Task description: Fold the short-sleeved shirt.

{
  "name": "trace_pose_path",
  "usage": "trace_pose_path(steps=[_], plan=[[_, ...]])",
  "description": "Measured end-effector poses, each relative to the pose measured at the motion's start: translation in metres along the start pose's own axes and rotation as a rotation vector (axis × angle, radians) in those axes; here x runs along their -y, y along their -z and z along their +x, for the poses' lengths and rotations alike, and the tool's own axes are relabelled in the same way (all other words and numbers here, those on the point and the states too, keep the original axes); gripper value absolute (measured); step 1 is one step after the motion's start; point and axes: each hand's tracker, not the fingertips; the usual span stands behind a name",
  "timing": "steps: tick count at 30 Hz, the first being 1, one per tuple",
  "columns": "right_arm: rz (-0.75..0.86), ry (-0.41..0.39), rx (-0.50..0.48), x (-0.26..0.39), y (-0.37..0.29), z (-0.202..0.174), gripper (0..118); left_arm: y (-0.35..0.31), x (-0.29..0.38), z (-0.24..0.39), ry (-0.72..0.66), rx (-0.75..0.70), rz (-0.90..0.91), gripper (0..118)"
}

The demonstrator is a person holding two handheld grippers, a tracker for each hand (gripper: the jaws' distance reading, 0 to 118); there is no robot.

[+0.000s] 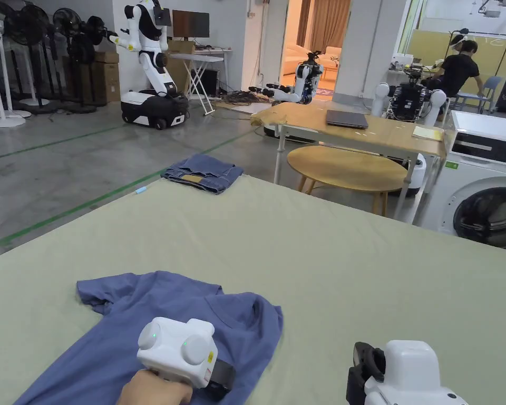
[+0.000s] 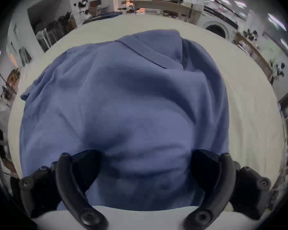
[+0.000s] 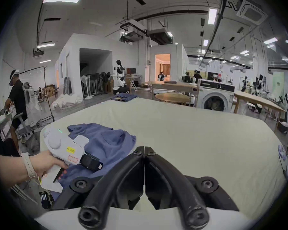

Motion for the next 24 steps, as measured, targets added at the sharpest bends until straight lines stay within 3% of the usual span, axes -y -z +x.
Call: trace_pose_path(steps=[1, 3, 4, 6, 10, 12, 19, 24], plan=[[-0.004, 0.003, 0.004, 0.001, -0.001, 0.003, 0, -0.008, -0.002, 0.002, -0.025, 0.004, 0.003, 80], [-0.004, 0.008, 0.008, 0.003, -0.004, 0.009, 0, -0.021, -0.008, 0.002, 0.007, 0.014, -0.003, 11], [-0.004, 0.014, 0.015, 0.003, -0.006, 0.011, 0, -0.028, -0.01, 0.003, 0.04, 0.013, 0.009, 0], [0.005, 0.04, 0.019, 0.003, -0.015, 0.02, 0, -0.032, -0.013, 0.006, 0.08, -0.083, 0.022, 0], [0.027, 0.075, 0.055, 0.003, -0.039, 0.047, 0, -0.054, -0.023, 0.036, 0.075, -0.023, 0.088, 0], [0.044, 0.089, 0.093, 0.003, -0.054, 0.066, 0, -0.075, -0.031, 0.067, 0.082, 0.073, 0.135, 0], [0.099, 0.114, 0.259, 0.002, -0.125, 0.143, 0, -0.16, -0.06, 0.26, 0.354, 0.316, 0.304, 0], [0.132, 0.166, 0.4, 0.007, -0.184, 0.202, 0, -0.2, -0.041, 0.403, 0.547, 0.47, 0.341, 0]])
